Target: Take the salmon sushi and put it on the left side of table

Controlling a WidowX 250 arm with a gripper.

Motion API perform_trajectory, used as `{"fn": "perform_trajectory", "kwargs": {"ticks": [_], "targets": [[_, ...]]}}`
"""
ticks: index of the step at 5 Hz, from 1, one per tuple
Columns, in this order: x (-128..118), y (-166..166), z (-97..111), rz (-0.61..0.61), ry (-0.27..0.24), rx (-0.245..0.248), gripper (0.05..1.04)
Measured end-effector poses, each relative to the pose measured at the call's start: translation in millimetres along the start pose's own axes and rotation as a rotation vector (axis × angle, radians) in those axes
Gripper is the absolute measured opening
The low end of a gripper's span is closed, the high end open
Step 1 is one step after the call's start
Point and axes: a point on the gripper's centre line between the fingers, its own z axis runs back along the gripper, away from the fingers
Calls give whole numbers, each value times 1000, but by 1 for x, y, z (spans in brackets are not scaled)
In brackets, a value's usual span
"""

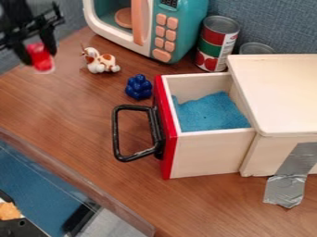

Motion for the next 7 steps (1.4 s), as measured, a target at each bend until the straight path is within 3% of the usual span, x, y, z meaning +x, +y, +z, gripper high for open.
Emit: {"fn": "perform_trajectory", "kwargs": {"ticks": [2, 3, 4, 5, 6, 7], "targets": [[12, 21, -25, 5, -7, 70, 511], [16, 23, -26, -4, -30, 92, 579], [17, 24, -28, -31, -42, 120, 884], [16, 25, -25, -67, -37, 130, 1007], [18, 13, 10, -164, -42, 97, 1003], [19, 7, 41, -273, 6, 89, 1000]]}}
